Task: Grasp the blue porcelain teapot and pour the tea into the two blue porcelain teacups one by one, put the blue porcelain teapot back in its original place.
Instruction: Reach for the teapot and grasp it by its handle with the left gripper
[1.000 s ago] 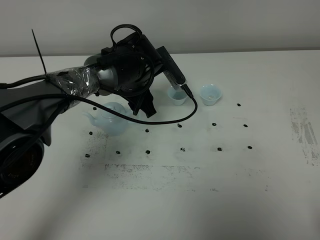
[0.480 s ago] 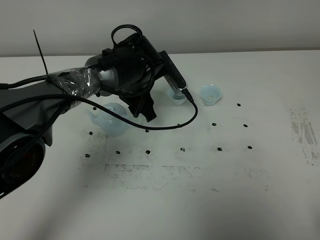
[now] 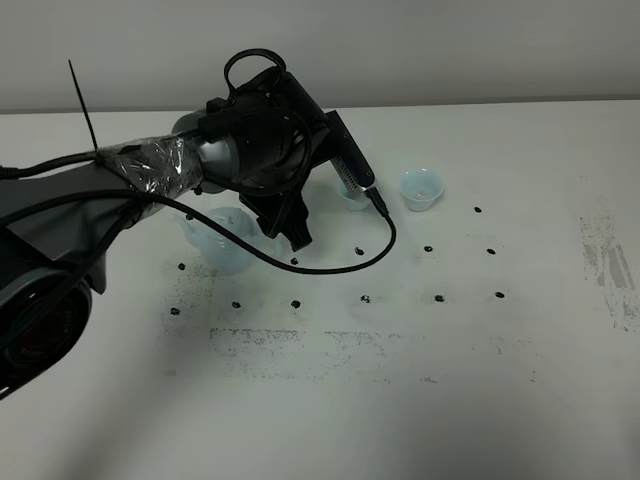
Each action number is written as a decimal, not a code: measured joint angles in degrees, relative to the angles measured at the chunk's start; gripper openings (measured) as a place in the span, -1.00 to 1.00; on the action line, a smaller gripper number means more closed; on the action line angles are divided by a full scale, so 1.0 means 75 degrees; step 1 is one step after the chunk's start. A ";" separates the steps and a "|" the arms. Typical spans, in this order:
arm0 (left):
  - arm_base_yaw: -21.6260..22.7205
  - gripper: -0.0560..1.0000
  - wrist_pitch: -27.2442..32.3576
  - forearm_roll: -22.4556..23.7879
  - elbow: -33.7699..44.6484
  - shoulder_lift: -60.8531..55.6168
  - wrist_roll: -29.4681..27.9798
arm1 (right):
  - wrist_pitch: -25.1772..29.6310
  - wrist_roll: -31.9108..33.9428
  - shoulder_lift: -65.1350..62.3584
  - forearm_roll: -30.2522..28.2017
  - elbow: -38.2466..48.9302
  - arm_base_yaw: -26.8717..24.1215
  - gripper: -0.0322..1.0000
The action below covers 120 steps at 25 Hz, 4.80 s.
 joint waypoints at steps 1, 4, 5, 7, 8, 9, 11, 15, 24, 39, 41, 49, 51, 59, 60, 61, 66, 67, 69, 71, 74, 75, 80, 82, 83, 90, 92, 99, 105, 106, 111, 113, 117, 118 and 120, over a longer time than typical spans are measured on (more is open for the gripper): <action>-0.0008 0.26 -0.0015 0.0001 0.0000 0.0000 0.0009 | 0.0000 0.0000 0.0000 0.0000 0.0000 0.0000 0.16; -0.0042 0.26 -0.0065 -0.0049 0.0000 0.0000 0.0025 | 0.0000 0.0000 0.0000 0.0000 0.0000 0.0000 0.16; -0.0061 0.26 -0.0107 -0.0121 0.0000 0.0000 0.0031 | 0.0000 0.0000 0.0000 0.0000 0.0000 0.0000 0.16; -0.0125 0.26 -0.0236 -0.0399 -0.0045 0.0000 0.0068 | 0.0000 0.0000 0.0000 0.0000 0.0000 0.0000 0.16; -0.0176 0.26 -0.0261 -0.0564 -0.0095 0.0000 0.0115 | 0.0000 0.0000 0.0000 0.0000 0.0000 0.0000 0.16; -0.0235 0.26 -0.0315 -0.0742 -0.0146 0.0000 0.0200 | 0.0000 0.0000 0.0000 0.0000 0.0000 0.0000 0.16; -0.0355 0.26 -0.0402 -0.1079 -0.0265 0.0000 0.0286 | 0.0000 0.0000 0.0000 0.0000 0.0000 0.0000 0.16; -0.0484 0.26 -0.0427 -0.1607 -0.0336 0.0000 0.0149 | 0.0000 0.0000 0.0000 0.0000 0.0000 0.0000 0.16; -0.0485 0.26 0.0435 -0.1722 -0.0342 0.0000 -0.1119 | 0.0000 0.0000 0.0000 0.0000 0.0000 0.0000 0.16; -0.0485 0.22 0.0672 -0.1732 -0.0342 0.0469 -0.1377 | 0.0000 0.0000 0.0000 0.0000 0.0000 0.0000 0.16; -0.0485 0.21 0.0680 -0.1732 -0.0342 0.0469 -0.1377 | 0.0000 0.0000 0.0000 0.0000 0.0000 0.0000 0.16; -0.0490 0.21 0.1126 -0.1732 -0.0342 0.0469 -0.1611 | 0.0000 0.0000 0.0000 0.0000 0.0000 0.0000 0.16; -0.0490 0.21 0.1249 -0.1732 -0.0342 0.0469 -0.1654 | 0.0000 0.0000 0.0000 0.0000 0.0000 0.0000 0.16; -0.0499 0.21 0.1741 -0.1765 -0.0342 0.0469 -0.1790 | 0.0000 0.0000 0.0000 0.0000 0.0000 0.0000 0.16; -0.0506 0.21 0.1808 -0.1791 -0.0342 0.0469 -0.1790 | 0.0000 0.0000 0.0000 0.0000 0.0000 0.0000 0.16; -0.0508 0.20 0.1876 -0.1819 -0.0342 0.0469 -0.1798 | 0.0000 0.0000 0.0000 0.0000 0.0000 0.0000 0.16; -0.0559 0.13 0.2014 -0.1912 -0.0342 0.0469 -0.1806 | 0.0000 0.0000 0.0000 0.0000 0.0000 0.0000 0.16; -0.0571 0.11 0.2014 -0.1920 -0.0342 0.0469 -0.1806 | 0.0000 0.0000 0.0000 0.0000 0.0000 0.0000 0.16; -0.0573 0.09 0.2014 -0.1920 -0.0342 0.0469 -0.1806 | 0.0000 0.0000 0.0000 0.0000 0.0000 0.0000 0.16; -0.0573 0.07 0.2014 -0.1920 -0.0342 0.0469 -0.1813 | 0.0000 0.0000 0.0000 0.0000 0.0000 0.0000 0.16; -0.0621 0.06 0.2014 -0.1958 -0.0342 0.0469 -0.1765 | 0.0000 0.0000 0.0000 0.0000 0.0000 0.0000 0.16; -0.0639 0.06 0.2014 -0.2031 -0.0342 0.0469 -0.1715 | 0.0000 0.0000 0.0000 0.0000 0.0000 0.0000 0.16; -0.0846 0.05 0.1689 -0.2816 -0.0342 0.0445 -0.0800 | 0.0000 0.0000 0.0000 0.0000 0.0000 0.0000 0.16; -0.0920 0.05 0.1585 -0.3150 -0.0342 0.0431 -0.0199 | 0.0000 0.0000 0.0000 0.0000 0.0000 0.0000 0.16; -0.0951 0.05 0.1577 -0.3271 -0.0342 0.0424 0.0047 | 0.0000 0.0000 0.0000 0.0000 0.0000 0.0000 0.16; -0.1007 0.05 0.2020 -0.2833 -0.0342 0.0383 0.0374 | 0.0000 0.0000 0.0000 0.0000 0.0000 0.0000 0.16; -0.1018 0.05 0.2018 -0.2751 -0.0342 0.0383 0.0366 | 0.0000 0.0000 0.0000 0.0000 0.0000 0.0000 0.16; -0.1047 0.05 0.2018 -0.2751 0.0073 0.0053 -0.0004 | 0.0000 0.0000 0.0000 0.0000 0.0000 0.0000 0.16; -0.1023 0.05 0.0612 -0.2751 0.1842 -0.1091 -0.0006 | 0.0000 0.0000 0.0000 0.0000 0.0000 0.0000 0.16; -0.0992 0.05 0.0133 -0.2751 0.2017 -0.1170 -0.0006 | 0.0000 0.0000 0.0000 0.0000 0.0000 0.0000 0.16; -0.0962 0.05 -0.1714 -0.2723 0.2359 -0.1167 0.0001 | 0.0000 0.0000 0.0000 0.0000 0.0000 0.0000 0.16; -0.0962 0.05 -0.2031 -0.2707 0.2359 -0.1167 0.0001 | 0.0000 0.0000 0.0000 0.0000 0.0000 0.0000 0.16; -0.0918 0.05 -0.2131 -0.2395 0.2359 -0.1118 -0.0018 | 0.0000 0.0000 0.0000 0.0000 0.0000 0.0000 0.16; -0.0900 0.05 -0.2075 -0.2263 0.2359 -0.1064 -0.0058 | 0.0000 0.0000 0.0000 0.0000 0.0000 0.0000 0.16; -0.0808 0.05 -0.1896 -0.1984 0.2359 -0.0946 -0.0175 | 0.0000 0.0000 0.0000 0.0000 0.0000 0.0000 0.16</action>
